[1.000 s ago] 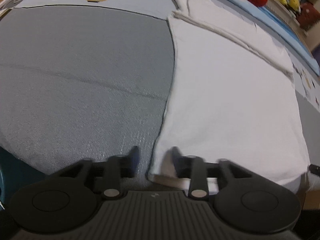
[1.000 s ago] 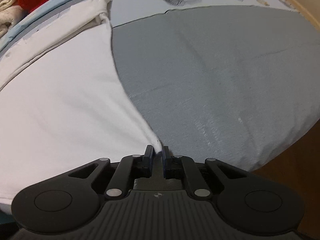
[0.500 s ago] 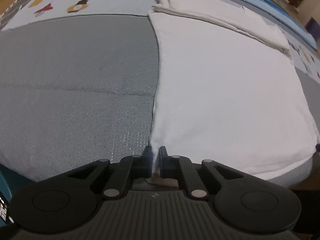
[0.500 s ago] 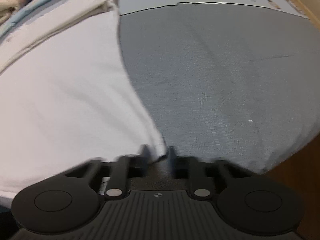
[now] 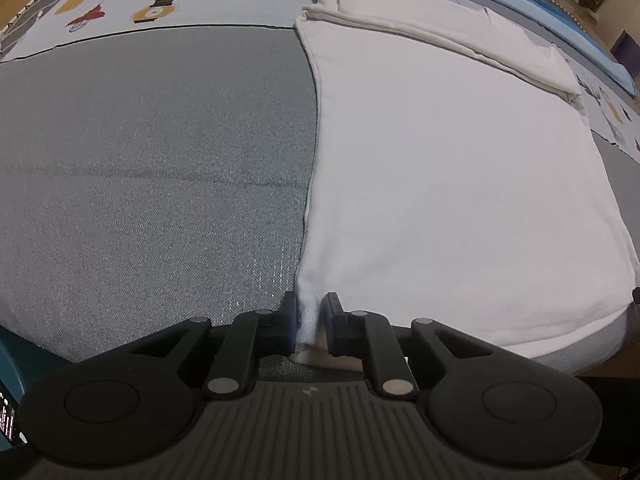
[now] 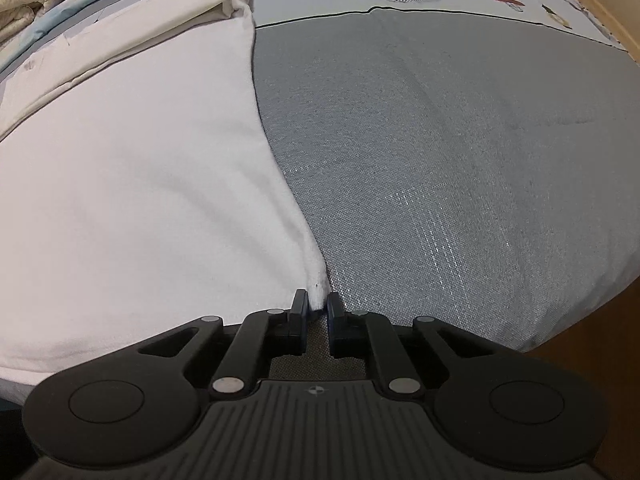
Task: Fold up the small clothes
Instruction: 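Lift the hem with both grippers and fold it toward the collar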
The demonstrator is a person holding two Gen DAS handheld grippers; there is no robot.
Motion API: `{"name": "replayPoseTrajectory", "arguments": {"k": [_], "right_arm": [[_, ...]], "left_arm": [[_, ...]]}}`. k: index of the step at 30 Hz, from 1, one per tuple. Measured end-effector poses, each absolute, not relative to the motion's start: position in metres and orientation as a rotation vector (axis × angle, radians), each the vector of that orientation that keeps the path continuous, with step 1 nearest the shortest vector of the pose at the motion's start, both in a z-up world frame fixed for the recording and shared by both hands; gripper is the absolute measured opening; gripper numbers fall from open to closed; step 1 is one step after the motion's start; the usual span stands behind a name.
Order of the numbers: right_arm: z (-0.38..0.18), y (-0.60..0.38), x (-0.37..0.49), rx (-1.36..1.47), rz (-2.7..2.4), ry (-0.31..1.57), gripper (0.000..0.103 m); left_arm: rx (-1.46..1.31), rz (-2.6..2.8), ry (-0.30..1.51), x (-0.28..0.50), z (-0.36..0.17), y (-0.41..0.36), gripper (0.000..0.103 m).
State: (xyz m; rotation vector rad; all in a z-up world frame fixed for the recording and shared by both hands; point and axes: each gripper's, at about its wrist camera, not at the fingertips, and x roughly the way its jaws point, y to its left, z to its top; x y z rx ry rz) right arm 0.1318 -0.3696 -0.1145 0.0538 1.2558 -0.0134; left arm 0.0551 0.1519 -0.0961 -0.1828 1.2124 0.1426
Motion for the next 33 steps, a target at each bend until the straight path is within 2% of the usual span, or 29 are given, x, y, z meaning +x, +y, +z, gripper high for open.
{"name": "replayPoseTrajectory", "arguments": {"k": [33], "right_arm": [[-0.112, -0.364, 0.125, -0.011, 0.004, 1.225, 0.011]], "left_arm": [[-0.16, 0.144, 1.216, 0.052, -0.093, 0.148, 0.015]]}}
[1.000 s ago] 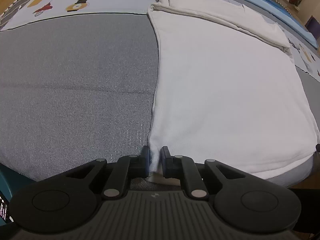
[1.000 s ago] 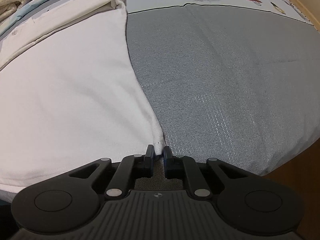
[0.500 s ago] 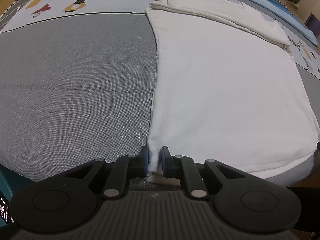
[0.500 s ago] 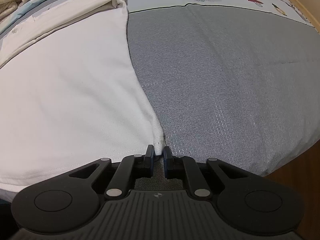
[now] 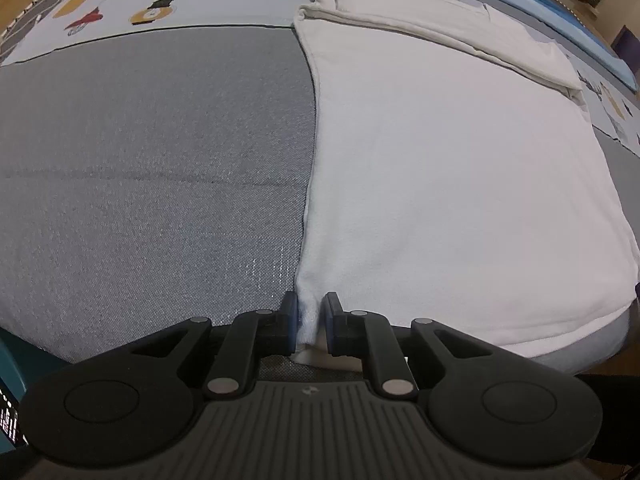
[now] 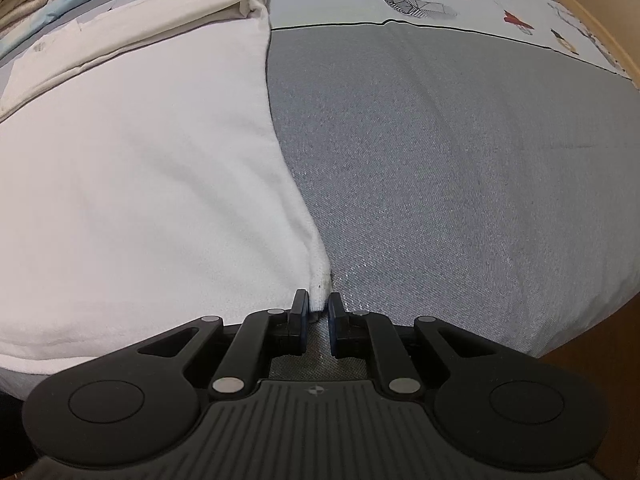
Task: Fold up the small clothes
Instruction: 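Lift the hem with both grippers and fold it toward the collar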
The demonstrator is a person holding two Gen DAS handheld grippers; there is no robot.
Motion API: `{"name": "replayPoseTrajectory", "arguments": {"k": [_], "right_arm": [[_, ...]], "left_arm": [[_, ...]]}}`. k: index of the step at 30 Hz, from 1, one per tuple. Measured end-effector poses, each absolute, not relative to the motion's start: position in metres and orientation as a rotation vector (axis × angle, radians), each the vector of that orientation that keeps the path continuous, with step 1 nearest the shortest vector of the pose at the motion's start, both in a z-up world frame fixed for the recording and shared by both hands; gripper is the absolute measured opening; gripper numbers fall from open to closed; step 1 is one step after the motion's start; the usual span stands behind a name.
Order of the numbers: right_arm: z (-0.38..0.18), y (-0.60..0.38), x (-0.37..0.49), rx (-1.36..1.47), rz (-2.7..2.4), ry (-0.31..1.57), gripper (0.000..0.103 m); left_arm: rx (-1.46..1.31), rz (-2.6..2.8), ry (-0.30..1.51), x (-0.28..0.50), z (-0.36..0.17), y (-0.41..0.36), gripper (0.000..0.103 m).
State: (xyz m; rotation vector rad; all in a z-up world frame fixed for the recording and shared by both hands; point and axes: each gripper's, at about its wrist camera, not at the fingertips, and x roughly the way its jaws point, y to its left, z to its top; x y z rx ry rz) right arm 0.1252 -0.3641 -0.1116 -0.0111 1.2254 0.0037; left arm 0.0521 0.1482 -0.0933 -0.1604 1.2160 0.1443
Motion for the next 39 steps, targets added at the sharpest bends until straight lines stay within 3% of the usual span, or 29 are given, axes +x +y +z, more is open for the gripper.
{"name": "replayPoseTrajectory", "arguments": {"k": [12, 16, 24, 33, 39], "right_arm": [[-0.109, -0.365, 0.127, -0.013, 0.01, 1.234, 0.01], [-0.107, -0.365, 0.126, 0.0, 0.007, 1.224, 0.007], [-0.072, -0.373, 0.113, 0.074, 0.032, 1.083, 0.006], [0.001, -0.398, 0.088, 0.2, 0.134, 0.935, 0.005], [0.062, -0.428, 0.037, 0.222, 0.243, 0.875, 0.004]], "left_arm": [[-0.144, 0.135, 1.211, 0.049, -0.093, 0.147, 0.013], [-0.138, 0.135, 1.193, 0.047, -0.089, 0.145, 0.007], [-0.103, 0.104, 1.107, 0.032, -0.065, 0.136, 0.006], [-0.104, -0.036, 1.0, 0.01, 0.025, 0.134, 0.005], [-0.093, -0.14, 0.938, -0.05, 0.095, 0.147, 0.005]]}}
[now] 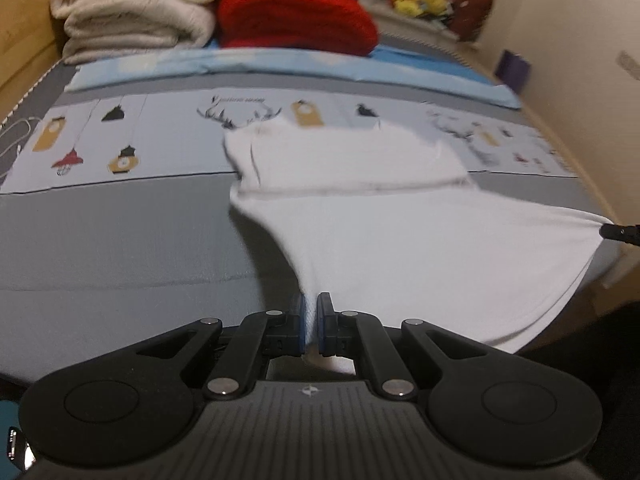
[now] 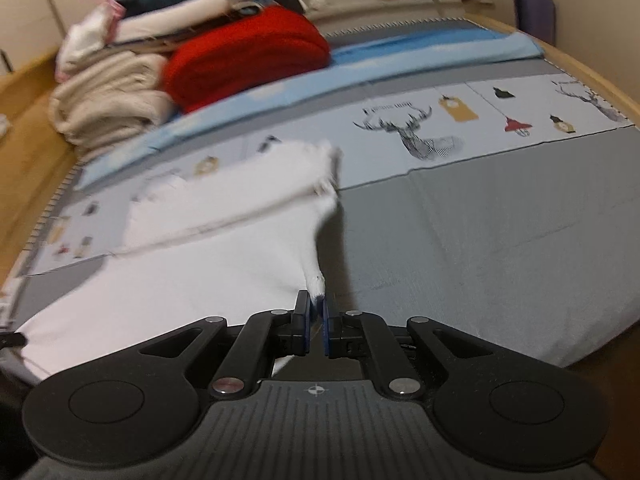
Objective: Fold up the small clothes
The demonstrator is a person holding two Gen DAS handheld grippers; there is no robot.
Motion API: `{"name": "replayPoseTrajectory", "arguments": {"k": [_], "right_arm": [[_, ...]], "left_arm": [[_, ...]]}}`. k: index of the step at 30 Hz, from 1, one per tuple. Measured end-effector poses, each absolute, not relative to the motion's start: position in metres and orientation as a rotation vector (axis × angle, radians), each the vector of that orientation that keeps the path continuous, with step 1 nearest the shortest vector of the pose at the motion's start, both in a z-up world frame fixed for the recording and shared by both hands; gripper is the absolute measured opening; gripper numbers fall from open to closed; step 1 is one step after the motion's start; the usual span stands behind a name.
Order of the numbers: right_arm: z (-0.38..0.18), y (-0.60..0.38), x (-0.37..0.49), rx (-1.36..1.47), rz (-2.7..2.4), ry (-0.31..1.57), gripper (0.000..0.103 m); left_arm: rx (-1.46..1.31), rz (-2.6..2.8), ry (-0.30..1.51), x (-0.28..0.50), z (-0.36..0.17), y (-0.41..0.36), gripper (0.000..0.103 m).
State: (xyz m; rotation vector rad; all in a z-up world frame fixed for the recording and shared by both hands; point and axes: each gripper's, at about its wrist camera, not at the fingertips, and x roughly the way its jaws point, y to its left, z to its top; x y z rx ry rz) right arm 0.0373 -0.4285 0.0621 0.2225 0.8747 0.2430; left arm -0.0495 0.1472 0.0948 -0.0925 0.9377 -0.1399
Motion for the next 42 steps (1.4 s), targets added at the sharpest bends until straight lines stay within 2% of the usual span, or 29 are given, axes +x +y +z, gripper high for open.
{"name": "replayPoseTrajectory", "arguments": {"k": [4, 8, 17, 21, 26, 36, 39, 42], "right_arm": [[0.097, -0.452, -0.001, 0.236, 0.314, 0.827, 0.004], [0.099, -0.458, 0.0, 0.234, 0.316, 0.811, 0.004], [0.032, -0.43, 0.128, 0.171, 0.209, 0.898, 0.004], [-0.016, -0.419, 0.178, 0.183, 0.148, 0.942, 0.004], [-0.06, -0.411, 0.201, 0.219, 0.089, 1.034, 0.005], [-0.061, -0.394, 0.254, 0.239, 0.107, 0.93, 0.005], [-0.063, -0.392, 0.255, 0.225, 0.114, 0.952, 0.007], [-0.056, -0.392, 0.244, 0.195, 0.087, 0.919, 0.01]], "left_arm": [[-0.135, -0.177, 0.925, -0.074, 0.112, 0.159, 0.005], [-0.19, -0.194, 0.944, -0.048, 0.097, 0.169, 0.006], [-0.218, -0.078, 0.996, 0.1, 0.014, 0.177, 0.006], [-0.256, 0.017, 1.079, 0.131, -0.035, 0.184, 0.006], [-0.205, 0.049, 1.074, 0.169, -0.044, 0.174, 0.006], [-0.297, 0.099, 1.005, 0.196, -0.045, 0.188, 0.008], [-0.325, 0.115, 0.973, 0.188, -0.038, 0.192, 0.015], [-0.331, 0.12, 0.959, 0.175, -0.032, 0.194, 0.017]]}}
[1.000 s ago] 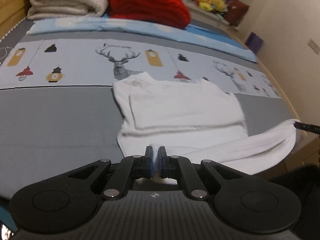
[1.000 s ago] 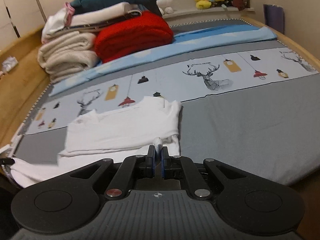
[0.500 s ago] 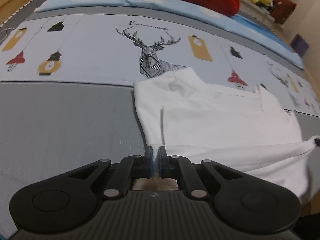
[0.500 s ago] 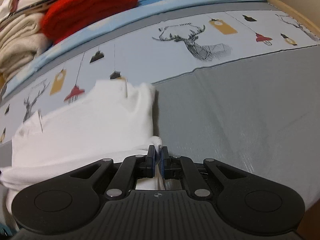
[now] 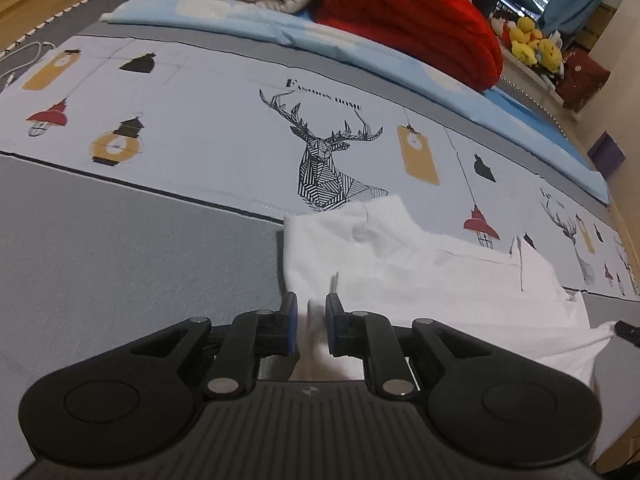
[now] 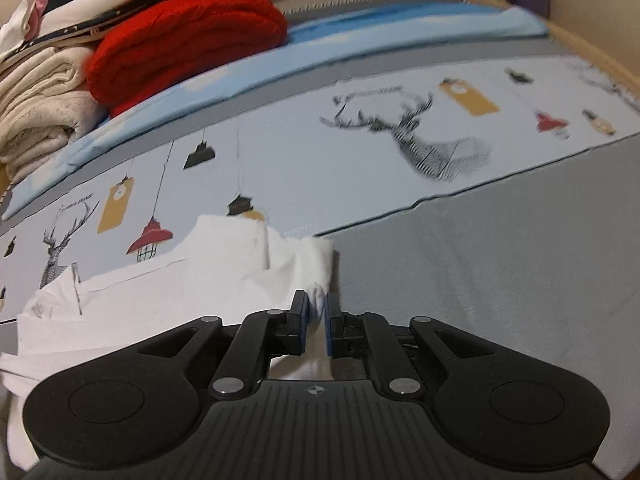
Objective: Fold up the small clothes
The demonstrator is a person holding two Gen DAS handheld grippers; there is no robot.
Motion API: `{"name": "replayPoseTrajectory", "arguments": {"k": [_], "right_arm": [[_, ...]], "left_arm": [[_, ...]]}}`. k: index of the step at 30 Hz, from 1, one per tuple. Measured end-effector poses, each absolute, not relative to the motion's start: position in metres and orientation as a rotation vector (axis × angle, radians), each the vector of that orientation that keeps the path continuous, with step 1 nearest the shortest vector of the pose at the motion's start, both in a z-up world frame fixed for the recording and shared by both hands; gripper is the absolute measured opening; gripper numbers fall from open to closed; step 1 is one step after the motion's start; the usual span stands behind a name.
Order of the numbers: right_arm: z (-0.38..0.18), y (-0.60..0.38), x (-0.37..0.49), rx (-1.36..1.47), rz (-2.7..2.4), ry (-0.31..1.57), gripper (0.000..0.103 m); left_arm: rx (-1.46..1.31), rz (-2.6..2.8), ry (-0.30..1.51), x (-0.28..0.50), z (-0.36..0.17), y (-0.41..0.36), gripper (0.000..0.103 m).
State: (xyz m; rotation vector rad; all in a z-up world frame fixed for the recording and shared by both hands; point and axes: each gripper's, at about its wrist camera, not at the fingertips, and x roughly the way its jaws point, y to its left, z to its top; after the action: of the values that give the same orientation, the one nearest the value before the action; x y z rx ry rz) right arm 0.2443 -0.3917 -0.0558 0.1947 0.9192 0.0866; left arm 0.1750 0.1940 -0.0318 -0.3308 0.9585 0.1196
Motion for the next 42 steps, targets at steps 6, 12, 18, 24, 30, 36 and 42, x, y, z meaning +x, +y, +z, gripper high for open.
{"name": "replayPoseTrajectory", "arguments": {"k": [6, 12, 18, 24, 30, 36, 42], "right_arm": [[-0.021, -0.401, 0.217, 0.167, 0.075, 0.83, 0.016], [-0.017, -0.407, 0.2, 0.115, 0.091, 0.805, 0.022], [-0.042, -0.411, 0.203, 0.147, 0.073, 0.895, 0.022], [-0.061, -0.391, 0.213, 0.006, 0.143, 0.959, 0.024], [-0.078, -0.379, 0.237, -0.069, 0.159, 0.999, 0.027], [-0.083, -0.369, 0.264, -0.011, 0.183, 0.992, 0.028], [-0.092, -0.358, 0.291, 0.012, 0.176, 0.994, 0.027]], "left_arm": [[-0.321, 0.171, 0.967, 0.149, -0.027, 0.2, 0.029], [-0.303, 0.215, 1.05, 0.14, -0.035, 0.207, 0.029], [-0.274, 0.138, 1.078, 0.146, -0.04, 0.199, 0.043], [-0.242, 0.116, 1.121, 0.164, -0.056, 0.191, 0.044], [-0.228, 0.098, 1.115, 0.191, -0.061, 0.191, 0.044], [-0.229, 0.058, 1.089, 0.214, -0.063, 0.191, 0.046], [-0.181, 0.0, 1.04, 0.23, -0.063, 0.182, 0.042]]}}
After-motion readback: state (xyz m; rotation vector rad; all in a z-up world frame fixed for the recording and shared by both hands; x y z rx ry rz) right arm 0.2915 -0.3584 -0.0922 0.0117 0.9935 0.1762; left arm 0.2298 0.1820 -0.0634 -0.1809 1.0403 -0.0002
